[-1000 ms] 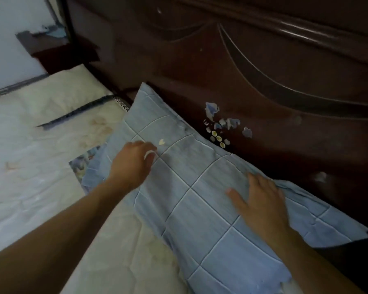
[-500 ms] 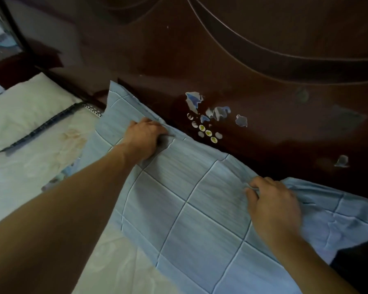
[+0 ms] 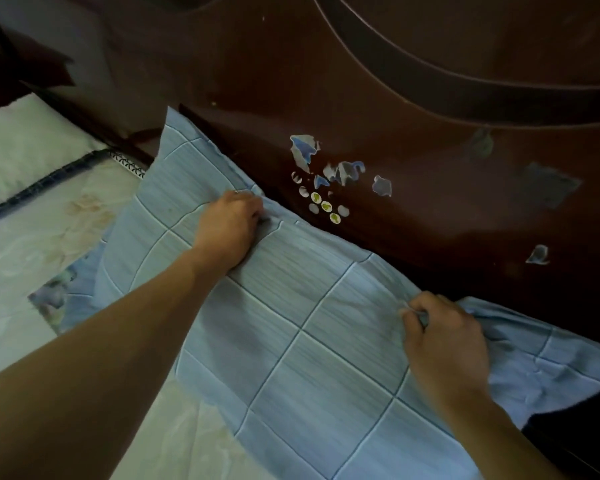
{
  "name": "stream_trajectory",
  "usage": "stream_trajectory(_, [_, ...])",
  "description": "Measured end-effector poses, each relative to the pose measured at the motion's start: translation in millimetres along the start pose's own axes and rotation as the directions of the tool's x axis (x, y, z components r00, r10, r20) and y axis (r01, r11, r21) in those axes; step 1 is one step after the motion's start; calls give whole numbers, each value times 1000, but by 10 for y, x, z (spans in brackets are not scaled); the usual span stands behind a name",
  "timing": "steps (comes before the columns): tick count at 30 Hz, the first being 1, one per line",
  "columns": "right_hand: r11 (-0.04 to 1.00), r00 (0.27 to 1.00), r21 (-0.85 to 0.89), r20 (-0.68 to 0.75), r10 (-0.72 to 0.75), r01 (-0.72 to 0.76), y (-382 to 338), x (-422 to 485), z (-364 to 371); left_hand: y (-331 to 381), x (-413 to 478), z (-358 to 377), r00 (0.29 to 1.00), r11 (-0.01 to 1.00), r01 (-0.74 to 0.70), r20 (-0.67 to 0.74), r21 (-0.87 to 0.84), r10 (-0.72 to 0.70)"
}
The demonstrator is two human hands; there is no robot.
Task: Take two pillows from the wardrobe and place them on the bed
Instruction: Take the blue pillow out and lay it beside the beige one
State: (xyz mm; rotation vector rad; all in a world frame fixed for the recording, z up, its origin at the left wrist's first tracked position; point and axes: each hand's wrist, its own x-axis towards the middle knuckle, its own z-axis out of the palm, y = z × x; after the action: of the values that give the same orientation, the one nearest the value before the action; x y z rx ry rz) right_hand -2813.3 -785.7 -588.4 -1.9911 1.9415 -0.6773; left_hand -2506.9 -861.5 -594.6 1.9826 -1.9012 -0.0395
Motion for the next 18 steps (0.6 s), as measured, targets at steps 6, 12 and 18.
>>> stream_trajectory(6, [999,999,37,-34,1,0,44,-36,-181,139,154,-299,984,998,-37,-176,-42,29])
stream_trajectory(12, [998,999,61,29,-13,11,-83,88,-104,61,-6,-181,993,999,28,-116,-43,-33])
stream_trajectory(18, [998,998,20,27,-65,64,-84,85,-87,160,2,-221,997,998,61,-51,-25,-62])
